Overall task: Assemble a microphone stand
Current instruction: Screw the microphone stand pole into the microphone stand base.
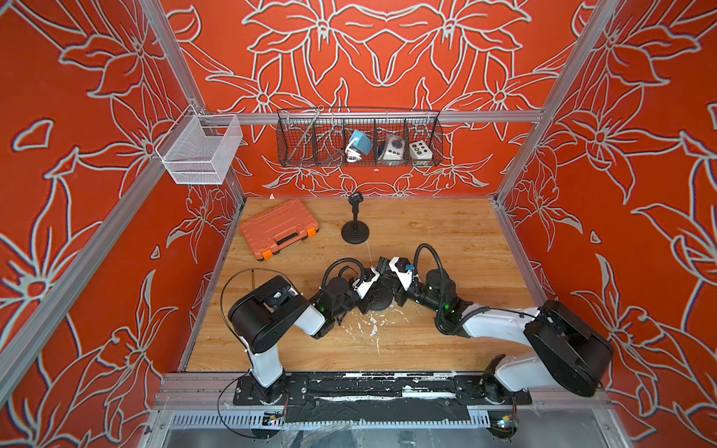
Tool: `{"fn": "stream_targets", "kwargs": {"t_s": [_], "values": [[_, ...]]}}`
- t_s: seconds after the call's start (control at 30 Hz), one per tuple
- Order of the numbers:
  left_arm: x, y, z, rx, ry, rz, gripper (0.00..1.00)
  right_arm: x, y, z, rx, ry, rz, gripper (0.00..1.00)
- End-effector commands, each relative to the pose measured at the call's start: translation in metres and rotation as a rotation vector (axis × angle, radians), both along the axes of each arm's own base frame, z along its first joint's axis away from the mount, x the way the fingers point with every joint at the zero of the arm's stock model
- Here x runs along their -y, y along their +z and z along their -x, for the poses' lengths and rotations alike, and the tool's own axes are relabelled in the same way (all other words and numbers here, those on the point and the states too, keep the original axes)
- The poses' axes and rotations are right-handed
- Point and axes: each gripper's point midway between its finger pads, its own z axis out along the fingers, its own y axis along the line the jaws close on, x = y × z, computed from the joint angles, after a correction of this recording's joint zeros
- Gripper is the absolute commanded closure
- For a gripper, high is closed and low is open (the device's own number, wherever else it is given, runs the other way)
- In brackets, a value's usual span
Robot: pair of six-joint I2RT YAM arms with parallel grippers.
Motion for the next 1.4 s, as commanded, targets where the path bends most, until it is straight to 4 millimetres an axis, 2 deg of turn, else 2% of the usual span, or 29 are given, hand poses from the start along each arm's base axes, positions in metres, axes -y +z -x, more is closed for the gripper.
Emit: {"fn": "stream_targets", "kwargs": {"t_s": [0.0, 0.13, 0.3, 0.53, 0.67, 0.77, 0.87, 1.1, 1.37], "values": [[0.008, 0.033, -0.008, 0.101, 0.005, 0.073, 0.62, -0.007, -0.049, 0.043, -0.151, 0.168, 0.104, 1.0], [0.01, 0.037, -0.007, 0.106, -0.011, 0.079, 0.69, -0.011, -0.048, 0.047, -0.163, 0.202, 0.105, 1.0], [0.011, 0.041, -0.008, 0.117, -0.011, 0.088, 0.7, -0.017, -0.048, 0.057, -0.175, 0.27, 0.087, 1.0], [0.009, 0.044, -0.011, 0.127, 0.006, 0.095, 0.6, -0.02, -0.046, 0.063, -0.185, 0.312, 0.079, 1.0], [0.008, 0.045, -0.009, 0.135, 0.007, 0.09, 0.63, -0.02, -0.049, 0.063, -0.189, 0.314, 0.101, 1.0], [0.003, 0.049, -0.01, 0.153, 0.035, 0.108, 0.57, -0.02, -0.048, 0.066, -0.189, 0.333, 0.097, 1.0], [-0.003, 0.051, -0.007, 0.175, 0.047, 0.111, 0.54, -0.017, -0.051, 0.064, -0.185, 0.311, 0.119, 1.0], [-0.017, 0.038, 0.012, 0.143, 0.042, 0.08, 0.51, -0.014, -0.047, 0.056, -0.175, 0.276, 0.13, 1.0], [-0.029, 0.041, 0.019, 0.143, 0.068, 0.063, 0.51, -0.009, -0.047, 0.046, -0.174, 0.209, 0.145, 1.0]]}}
